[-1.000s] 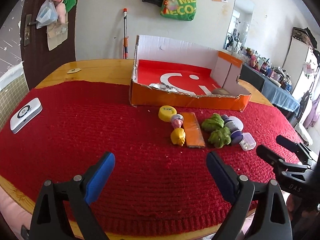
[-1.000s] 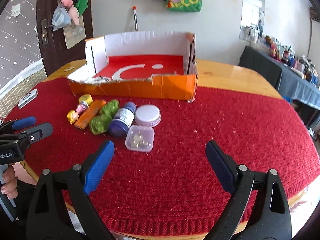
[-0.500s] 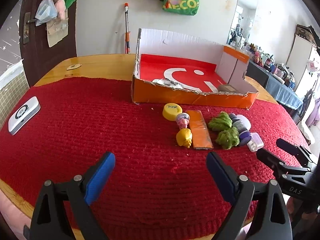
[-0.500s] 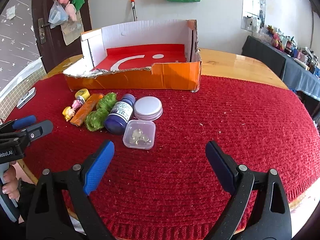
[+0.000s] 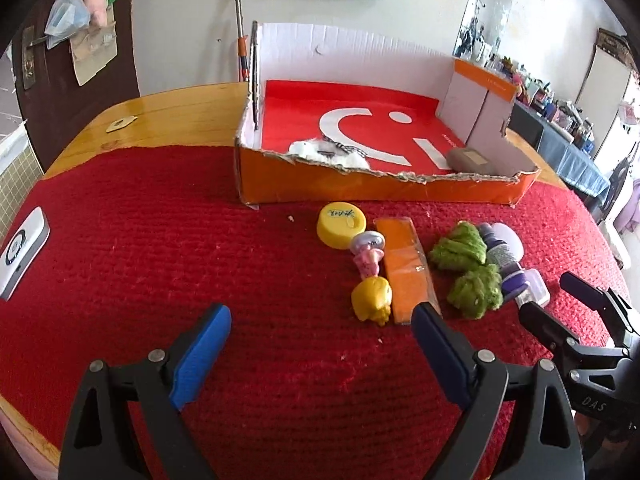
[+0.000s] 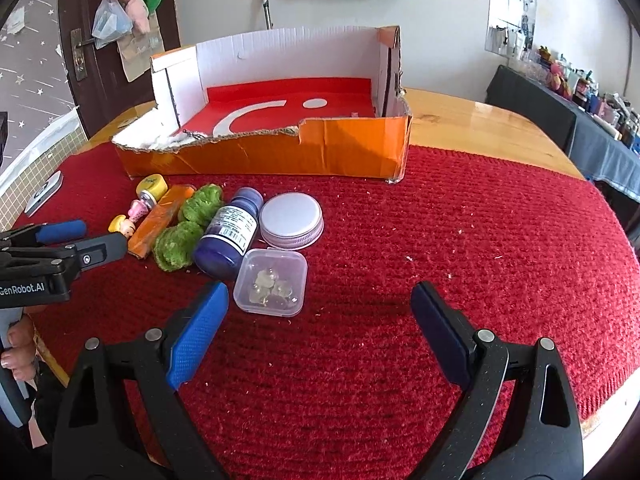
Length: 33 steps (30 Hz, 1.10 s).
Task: Organize objects
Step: 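Close the left gripper on the yellow-and-pink figure while the right grips the clear container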
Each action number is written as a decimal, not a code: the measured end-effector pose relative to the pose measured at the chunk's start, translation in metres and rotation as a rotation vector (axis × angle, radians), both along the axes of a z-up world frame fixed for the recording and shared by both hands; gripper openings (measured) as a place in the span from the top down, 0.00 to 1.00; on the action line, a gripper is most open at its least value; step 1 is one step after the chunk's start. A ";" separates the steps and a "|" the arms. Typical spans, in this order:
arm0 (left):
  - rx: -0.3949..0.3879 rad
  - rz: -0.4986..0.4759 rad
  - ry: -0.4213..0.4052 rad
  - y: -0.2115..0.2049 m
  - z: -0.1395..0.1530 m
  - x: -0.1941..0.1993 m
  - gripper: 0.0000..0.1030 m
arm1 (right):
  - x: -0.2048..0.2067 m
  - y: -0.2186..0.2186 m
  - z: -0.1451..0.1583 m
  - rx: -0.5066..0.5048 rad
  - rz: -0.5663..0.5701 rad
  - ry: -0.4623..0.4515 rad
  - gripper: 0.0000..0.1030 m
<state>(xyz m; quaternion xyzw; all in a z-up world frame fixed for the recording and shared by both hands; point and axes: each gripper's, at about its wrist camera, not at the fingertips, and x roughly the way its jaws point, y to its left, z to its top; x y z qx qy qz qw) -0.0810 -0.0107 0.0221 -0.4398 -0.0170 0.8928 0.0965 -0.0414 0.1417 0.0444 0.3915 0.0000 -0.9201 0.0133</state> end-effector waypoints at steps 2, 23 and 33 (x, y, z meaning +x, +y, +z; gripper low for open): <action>-0.006 0.001 -0.002 0.000 0.000 -0.004 0.09 | -0.002 -0.001 -0.002 0.010 -0.004 -0.010 0.09; -0.082 -0.068 0.039 0.000 0.000 -0.010 0.29 | -0.005 0.004 -0.001 0.032 0.001 0.003 0.10; -0.053 -0.124 0.059 0.014 0.001 -0.013 0.42 | -0.013 -0.001 -0.002 0.032 0.016 0.008 0.33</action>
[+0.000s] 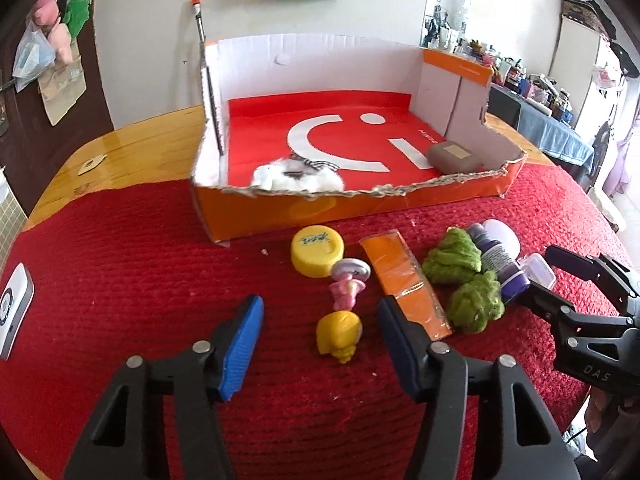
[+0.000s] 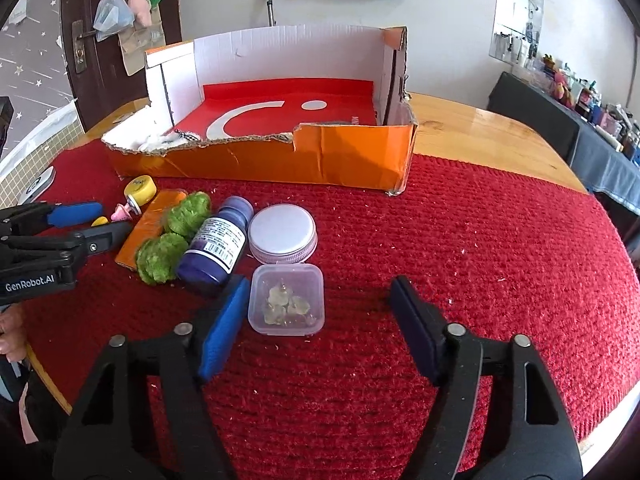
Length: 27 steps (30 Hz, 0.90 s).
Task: Organize objects
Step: 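Close the left gripper on the yellow-and-pink figure while the right grips the clear container, then lift the yellow figure with the left gripper while the right lifts the clear container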
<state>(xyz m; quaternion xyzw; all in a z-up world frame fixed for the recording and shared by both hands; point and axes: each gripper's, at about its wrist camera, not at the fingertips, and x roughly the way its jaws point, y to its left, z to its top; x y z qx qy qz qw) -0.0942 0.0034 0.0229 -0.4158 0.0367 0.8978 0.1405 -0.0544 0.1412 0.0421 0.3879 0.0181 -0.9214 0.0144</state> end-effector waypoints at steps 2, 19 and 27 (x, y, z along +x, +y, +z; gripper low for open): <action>0.003 -0.001 0.008 0.002 0.000 0.000 0.46 | 0.001 0.000 0.000 -0.005 0.004 0.006 0.39; 0.085 -0.029 0.043 0.002 0.005 0.014 0.79 | 0.011 0.003 0.002 -0.050 0.053 0.051 0.68; 0.090 -0.035 0.104 0.000 0.026 0.030 0.79 | 0.019 0.002 0.022 -0.054 0.060 0.096 0.68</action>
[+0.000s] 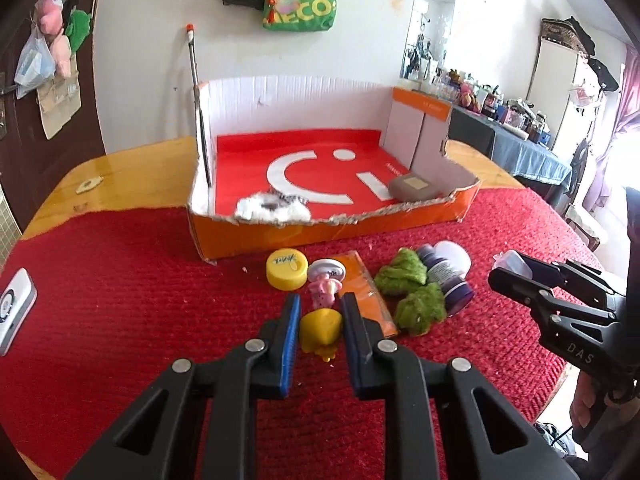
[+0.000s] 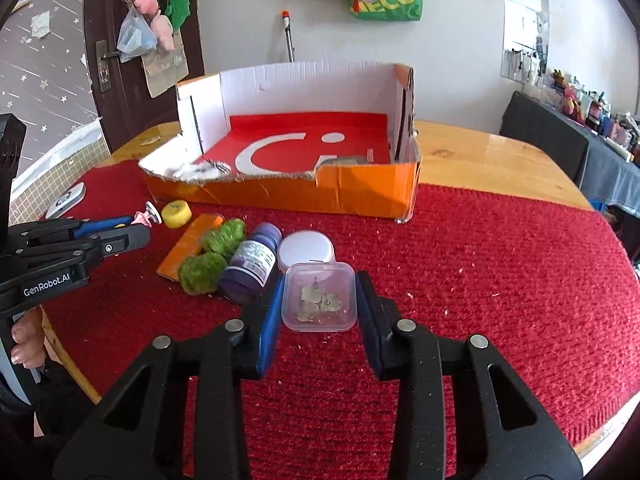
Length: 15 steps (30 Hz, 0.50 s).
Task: Organize objects
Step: 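Lift the yellow figure with the left gripper while the right lifts the clear container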
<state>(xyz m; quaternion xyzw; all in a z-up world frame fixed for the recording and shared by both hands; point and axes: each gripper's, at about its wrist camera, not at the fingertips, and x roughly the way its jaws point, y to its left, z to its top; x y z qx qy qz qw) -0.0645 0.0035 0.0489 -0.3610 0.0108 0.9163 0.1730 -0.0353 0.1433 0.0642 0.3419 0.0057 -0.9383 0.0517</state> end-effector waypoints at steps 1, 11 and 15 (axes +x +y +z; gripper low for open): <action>0.000 -0.001 0.006 0.000 0.003 0.002 0.79 | 0.000 0.000 0.001 -0.002 0.001 0.002 0.68; 0.001 -0.002 0.015 0.000 0.007 0.008 0.79 | 0.004 -0.005 0.003 0.005 0.002 -0.003 0.68; 0.000 -0.004 0.014 0.000 0.007 0.009 0.79 | 0.005 -0.005 0.003 0.008 0.002 0.000 0.68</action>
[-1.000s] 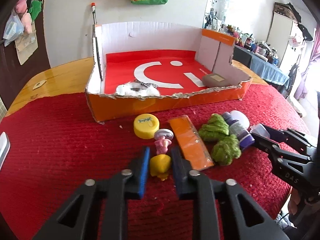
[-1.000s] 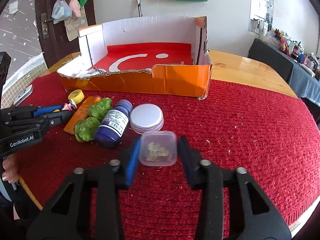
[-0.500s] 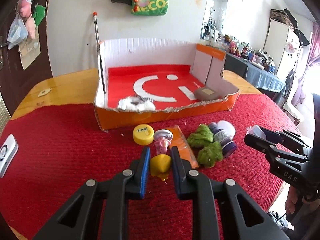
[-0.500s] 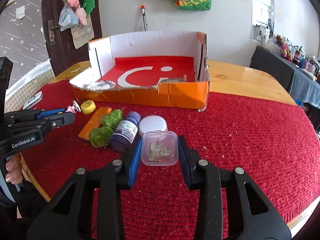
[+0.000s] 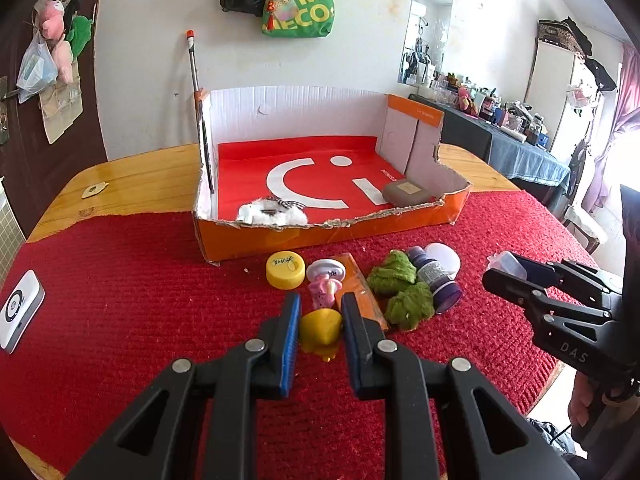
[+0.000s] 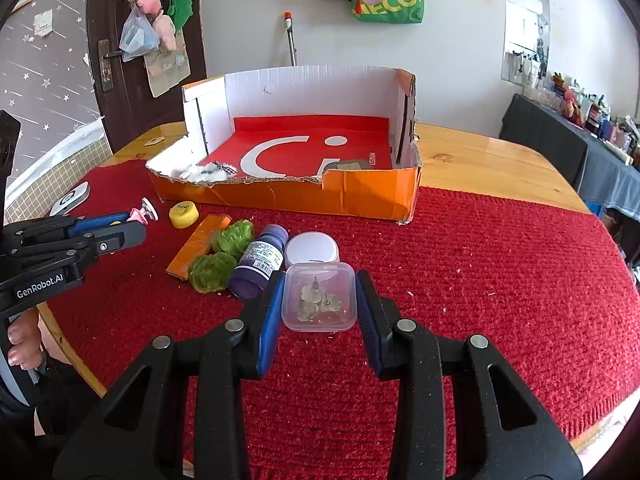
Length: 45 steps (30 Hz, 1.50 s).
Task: Organize objects
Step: 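Lift the yellow figure with the left gripper while the right lifts the clear container, then lower the yellow figure into the box with the left gripper while the right lowers the container beside it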
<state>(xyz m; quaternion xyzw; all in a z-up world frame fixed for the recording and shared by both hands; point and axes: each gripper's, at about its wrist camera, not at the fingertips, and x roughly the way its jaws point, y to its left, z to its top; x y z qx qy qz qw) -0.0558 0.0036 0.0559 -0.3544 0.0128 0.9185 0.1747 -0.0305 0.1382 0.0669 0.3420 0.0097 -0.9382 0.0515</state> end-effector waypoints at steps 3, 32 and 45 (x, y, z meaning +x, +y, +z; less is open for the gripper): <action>0.001 -0.001 0.000 0.000 0.000 0.000 0.79 | 0.000 -0.001 0.001 0.003 0.002 0.003 0.68; 0.009 -0.160 -0.025 0.035 0.042 -0.085 0.79 | -0.102 -0.017 0.039 -0.049 0.270 -0.063 0.67; -0.077 -0.252 -0.200 0.048 0.007 -0.147 0.79 | -0.155 -0.024 0.008 -0.020 0.371 -0.281 0.67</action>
